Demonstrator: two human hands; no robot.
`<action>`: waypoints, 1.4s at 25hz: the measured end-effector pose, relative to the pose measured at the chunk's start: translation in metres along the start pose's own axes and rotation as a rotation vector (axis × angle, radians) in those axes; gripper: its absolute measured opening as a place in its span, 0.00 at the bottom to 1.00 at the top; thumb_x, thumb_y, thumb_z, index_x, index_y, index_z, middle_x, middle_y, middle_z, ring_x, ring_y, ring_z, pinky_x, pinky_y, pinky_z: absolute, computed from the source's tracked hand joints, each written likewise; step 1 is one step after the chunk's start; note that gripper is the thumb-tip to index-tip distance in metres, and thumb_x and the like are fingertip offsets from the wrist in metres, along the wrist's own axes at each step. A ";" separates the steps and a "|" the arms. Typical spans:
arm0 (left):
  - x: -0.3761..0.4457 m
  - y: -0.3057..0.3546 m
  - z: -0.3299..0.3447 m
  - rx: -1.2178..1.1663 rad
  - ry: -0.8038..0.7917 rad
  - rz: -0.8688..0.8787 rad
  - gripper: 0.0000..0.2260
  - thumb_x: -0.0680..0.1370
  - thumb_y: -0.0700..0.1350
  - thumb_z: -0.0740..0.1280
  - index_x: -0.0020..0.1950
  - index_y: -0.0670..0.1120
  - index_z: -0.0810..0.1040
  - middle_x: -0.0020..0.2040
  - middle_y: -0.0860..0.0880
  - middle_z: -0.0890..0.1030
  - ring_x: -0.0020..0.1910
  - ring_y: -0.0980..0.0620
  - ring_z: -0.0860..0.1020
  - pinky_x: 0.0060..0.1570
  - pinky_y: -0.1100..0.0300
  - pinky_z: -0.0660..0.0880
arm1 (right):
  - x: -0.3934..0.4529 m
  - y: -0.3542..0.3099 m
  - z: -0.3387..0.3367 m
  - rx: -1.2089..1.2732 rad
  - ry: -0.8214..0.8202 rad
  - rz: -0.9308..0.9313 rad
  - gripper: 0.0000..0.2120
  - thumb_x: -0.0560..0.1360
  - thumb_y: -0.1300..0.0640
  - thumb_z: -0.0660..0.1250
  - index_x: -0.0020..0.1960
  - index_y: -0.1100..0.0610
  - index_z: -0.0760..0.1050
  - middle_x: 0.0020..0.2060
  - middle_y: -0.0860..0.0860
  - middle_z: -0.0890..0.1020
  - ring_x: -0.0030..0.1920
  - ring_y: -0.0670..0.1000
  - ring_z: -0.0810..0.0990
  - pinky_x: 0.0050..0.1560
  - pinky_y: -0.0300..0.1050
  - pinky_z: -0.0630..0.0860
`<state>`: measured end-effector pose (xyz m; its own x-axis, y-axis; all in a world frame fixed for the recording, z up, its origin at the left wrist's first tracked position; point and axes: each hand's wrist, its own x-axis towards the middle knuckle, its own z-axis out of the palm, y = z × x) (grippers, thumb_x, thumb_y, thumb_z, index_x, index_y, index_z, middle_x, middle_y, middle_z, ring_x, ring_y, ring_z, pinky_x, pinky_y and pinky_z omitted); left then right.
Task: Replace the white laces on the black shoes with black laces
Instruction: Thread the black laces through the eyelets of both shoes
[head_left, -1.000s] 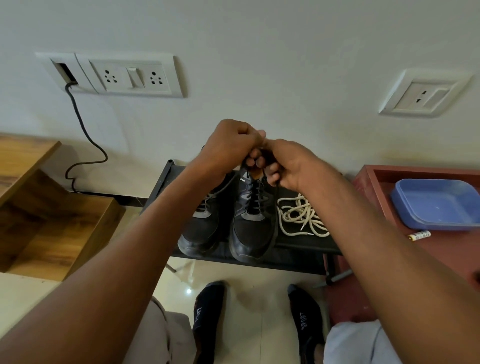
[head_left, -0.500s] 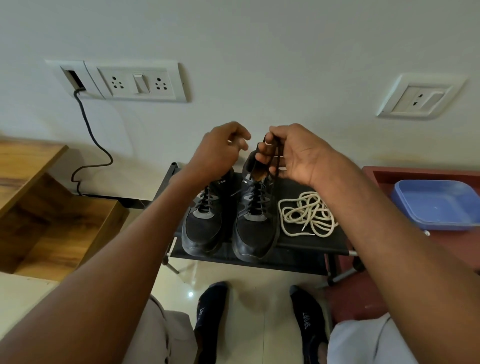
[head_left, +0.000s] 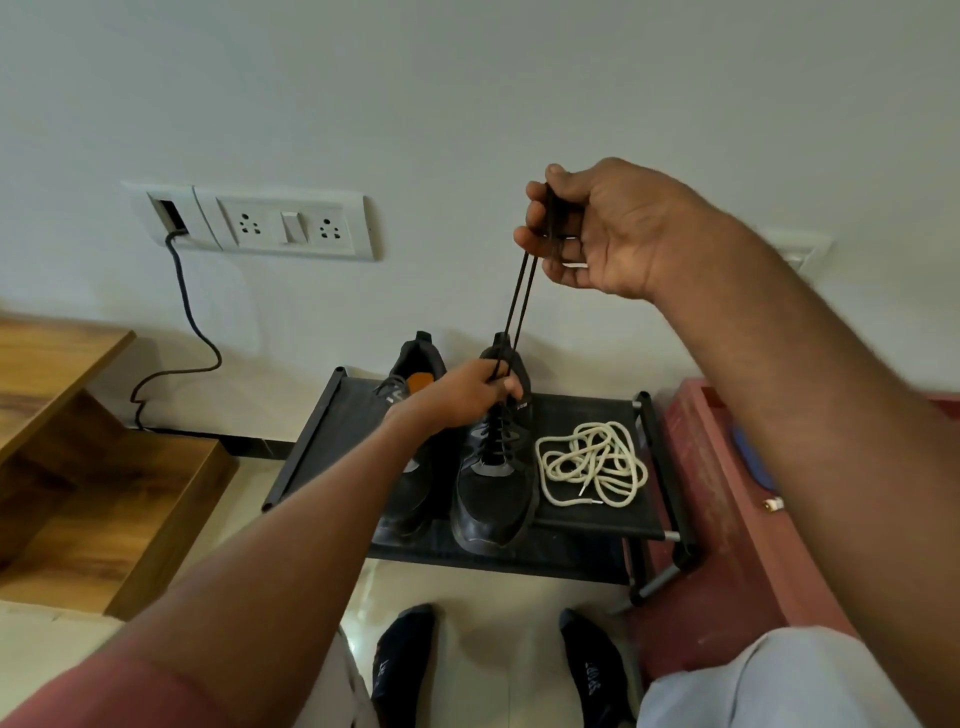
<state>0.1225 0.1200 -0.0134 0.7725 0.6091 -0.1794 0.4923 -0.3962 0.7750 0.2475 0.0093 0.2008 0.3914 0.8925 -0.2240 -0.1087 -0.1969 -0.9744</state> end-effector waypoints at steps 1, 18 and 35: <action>0.001 -0.004 0.002 -0.006 0.005 -0.006 0.11 0.86 0.48 0.61 0.53 0.51 0.83 0.55 0.51 0.84 0.58 0.51 0.80 0.68 0.49 0.72 | -0.003 -0.011 0.001 0.001 0.023 0.008 0.12 0.86 0.53 0.62 0.47 0.53 0.80 0.36 0.46 0.84 0.42 0.49 0.87 0.48 0.45 0.75; 0.003 -0.001 0.007 0.057 0.014 -0.026 0.14 0.86 0.46 0.61 0.49 0.46 0.84 0.42 0.52 0.82 0.37 0.55 0.77 0.43 0.60 0.73 | -0.022 -0.038 0.015 -0.141 0.108 -0.048 0.14 0.85 0.51 0.63 0.44 0.52 0.82 0.34 0.46 0.79 0.39 0.48 0.82 0.44 0.43 0.74; -0.035 -0.017 -0.068 0.413 -0.078 -0.248 0.08 0.79 0.49 0.70 0.44 0.48 0.86 0.36 0.50 0.86 0.39 0.50 0.84 0.46 0.55 0.79 | 0.029 0.184 -0.050 -1.371 0.022 0.227 0.10 0.78 0.51 0.71 0.50 0.57 0.75 0.43 0.54 0.79 0.46 0.58 0.81 0.50 0.52 0.80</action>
<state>0.0603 0.1520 0.0208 0.6320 0.6725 -0.3852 0.7709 -0.4948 0.4011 0.2848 -0.0219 0.0144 0.5017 0.7838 -0.3661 0.7971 -0.5832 -0.1564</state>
